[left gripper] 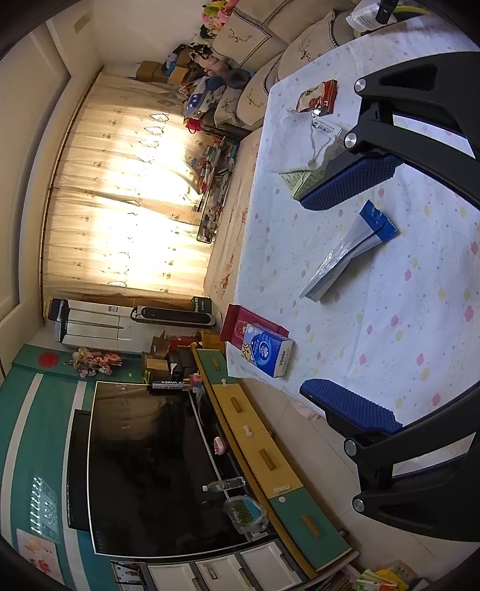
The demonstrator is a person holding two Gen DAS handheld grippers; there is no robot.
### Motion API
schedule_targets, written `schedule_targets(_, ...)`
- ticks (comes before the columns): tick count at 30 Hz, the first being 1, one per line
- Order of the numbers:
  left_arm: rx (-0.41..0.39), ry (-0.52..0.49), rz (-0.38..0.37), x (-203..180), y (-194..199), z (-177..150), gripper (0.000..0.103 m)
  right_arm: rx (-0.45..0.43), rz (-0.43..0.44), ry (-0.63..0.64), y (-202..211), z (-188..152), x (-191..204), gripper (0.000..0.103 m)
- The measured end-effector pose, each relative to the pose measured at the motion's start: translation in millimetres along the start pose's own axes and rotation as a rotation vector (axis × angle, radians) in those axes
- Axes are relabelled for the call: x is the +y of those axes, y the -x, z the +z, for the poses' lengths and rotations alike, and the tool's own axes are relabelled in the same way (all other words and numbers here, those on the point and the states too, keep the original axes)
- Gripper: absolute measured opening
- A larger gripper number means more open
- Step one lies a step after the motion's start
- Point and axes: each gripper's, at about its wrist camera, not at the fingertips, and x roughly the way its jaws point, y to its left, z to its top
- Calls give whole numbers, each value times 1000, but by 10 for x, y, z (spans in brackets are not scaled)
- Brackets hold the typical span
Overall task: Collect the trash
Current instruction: 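Carry the bottle over the bin and open the right gripper, then grasp the white-and-blue toothpaste tube with the left gripper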
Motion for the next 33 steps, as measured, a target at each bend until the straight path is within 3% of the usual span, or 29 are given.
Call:
schedule_targets(6, 8, -35, 14, -71, -33, -32, 91, 11, -103, -95, -146, -20, -471, 47)
schedule_targets(8, 14, -39, 14, -87, -48, -40, 91, 7, -115, -98, -149, -27, -514, 56)
schedule_targets(23, 71, -107, 24, -265, -234, -118, 92, -32, -72, -84, -42, -55, -408, 58)
schedule_targets(29, 184, -127, 11, -460, -452, -145, 92, -52, -66, -88, 35, -74, -466, 58)
schedule_targets(33, 288, -75, 30, -461, -736, -104, 92, -59, -44, -93, 65, -88, -493, 58)
